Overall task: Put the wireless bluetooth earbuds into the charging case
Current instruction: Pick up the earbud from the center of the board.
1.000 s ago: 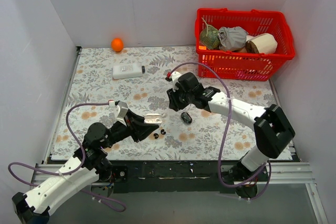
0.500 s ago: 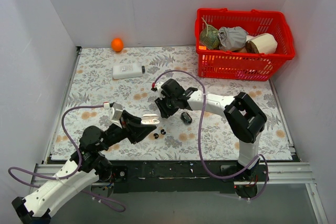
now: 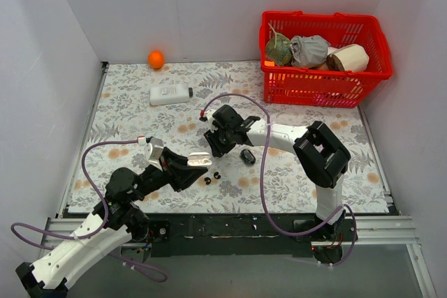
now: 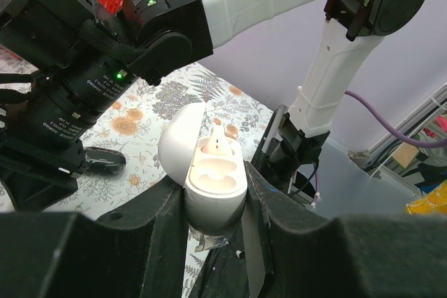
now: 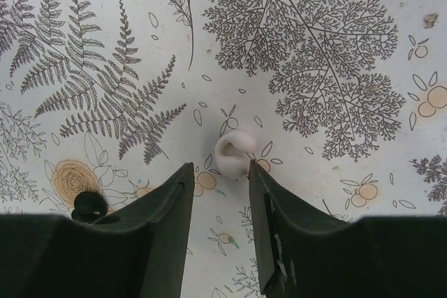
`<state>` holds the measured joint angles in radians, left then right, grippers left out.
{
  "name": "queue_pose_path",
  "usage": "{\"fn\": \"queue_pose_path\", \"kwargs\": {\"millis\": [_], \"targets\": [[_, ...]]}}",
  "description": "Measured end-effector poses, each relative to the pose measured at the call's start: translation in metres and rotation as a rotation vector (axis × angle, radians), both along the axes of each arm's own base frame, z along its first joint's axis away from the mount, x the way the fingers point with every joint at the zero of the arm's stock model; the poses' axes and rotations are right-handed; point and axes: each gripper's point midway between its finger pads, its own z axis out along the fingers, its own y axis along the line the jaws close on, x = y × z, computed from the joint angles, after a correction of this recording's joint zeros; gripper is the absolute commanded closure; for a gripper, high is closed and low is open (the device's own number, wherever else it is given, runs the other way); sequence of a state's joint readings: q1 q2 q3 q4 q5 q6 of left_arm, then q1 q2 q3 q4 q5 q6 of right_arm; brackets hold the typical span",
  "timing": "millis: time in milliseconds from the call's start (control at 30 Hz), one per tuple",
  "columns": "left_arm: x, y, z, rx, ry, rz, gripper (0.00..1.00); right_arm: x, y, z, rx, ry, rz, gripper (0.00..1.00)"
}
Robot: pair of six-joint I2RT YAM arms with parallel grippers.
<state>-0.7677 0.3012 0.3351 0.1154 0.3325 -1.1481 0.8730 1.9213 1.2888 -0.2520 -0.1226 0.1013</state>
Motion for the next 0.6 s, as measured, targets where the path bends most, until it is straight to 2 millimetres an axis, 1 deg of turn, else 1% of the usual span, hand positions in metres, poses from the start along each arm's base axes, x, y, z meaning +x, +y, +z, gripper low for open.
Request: {"fn": "queue_pose_path", "kwargs": {"millis": [400,600], "targets": [[0.000,0.000,-0.001,0.003,0.002,0.000,1.00,-0.001,0.006,0.001,0.013,-0.012,0.011,0.54],[0.000,0.000,-0.001,0.004,0.004,0.000,1.00,-0.006,0.015,0.007,0.023,-0.024,0.030,0.54]]}}
